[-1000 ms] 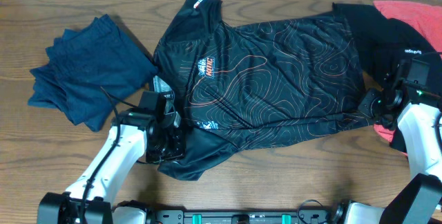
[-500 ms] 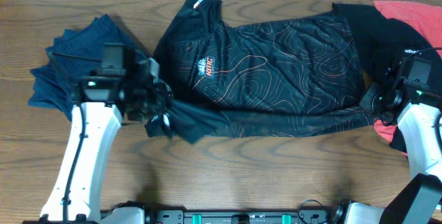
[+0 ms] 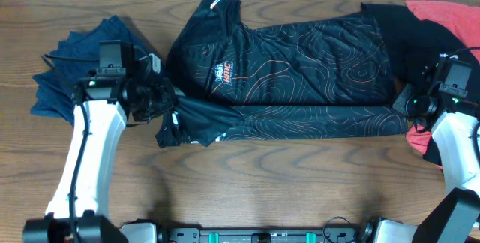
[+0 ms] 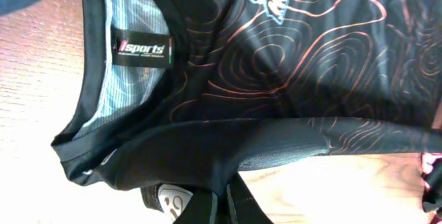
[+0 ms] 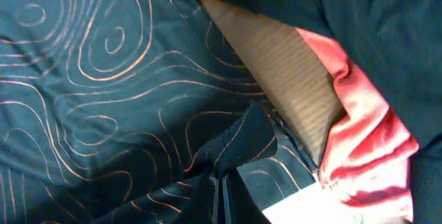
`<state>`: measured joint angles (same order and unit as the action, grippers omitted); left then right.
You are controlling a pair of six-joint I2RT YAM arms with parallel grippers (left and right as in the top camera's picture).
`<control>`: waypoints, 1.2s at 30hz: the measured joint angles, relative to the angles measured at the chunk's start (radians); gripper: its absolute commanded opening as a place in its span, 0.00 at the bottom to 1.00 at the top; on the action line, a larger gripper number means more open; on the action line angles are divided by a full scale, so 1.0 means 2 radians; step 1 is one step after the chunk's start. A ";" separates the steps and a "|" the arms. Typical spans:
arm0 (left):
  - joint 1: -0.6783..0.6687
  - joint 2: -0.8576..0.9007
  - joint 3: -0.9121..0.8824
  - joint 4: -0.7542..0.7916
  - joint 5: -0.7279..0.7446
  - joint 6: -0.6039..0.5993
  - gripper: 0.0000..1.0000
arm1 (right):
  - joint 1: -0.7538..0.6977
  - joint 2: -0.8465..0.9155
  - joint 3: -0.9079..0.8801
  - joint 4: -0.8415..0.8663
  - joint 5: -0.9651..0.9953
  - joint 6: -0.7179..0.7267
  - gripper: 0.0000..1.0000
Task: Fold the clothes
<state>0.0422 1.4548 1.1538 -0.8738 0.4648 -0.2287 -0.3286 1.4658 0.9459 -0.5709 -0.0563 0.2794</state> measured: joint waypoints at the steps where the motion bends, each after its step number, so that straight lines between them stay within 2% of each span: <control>1: 0.000 0.007 0.000 0.003 0.000 0.000 0.06 | 0.000 0.000 0.000 0.003 0.000 0.000 0.01; 11: 0.000 0.057 0.000 0.060 -0.005 -0.002 0.06 | 0.000 0.009 0.000 0.032 0.000 0.000 0.01; 23: 0.000 0.060 -0.009 0.112 -0.023 -0.002 0.06 | 0.008 0.073 0.000 0.088 -0.002 -0.001 0.01; 36: -0.003 0.061 -0.027 0.153 -0.027 -0.002 0.06 | 0.007 0.076 0.000 0.120 -0.002 -0.001 0.02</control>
<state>0.0357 1.5761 1.1007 -0.5674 0.4118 -0.2321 -0.3138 1.6169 0.9459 -0.3313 -0.0608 0.2775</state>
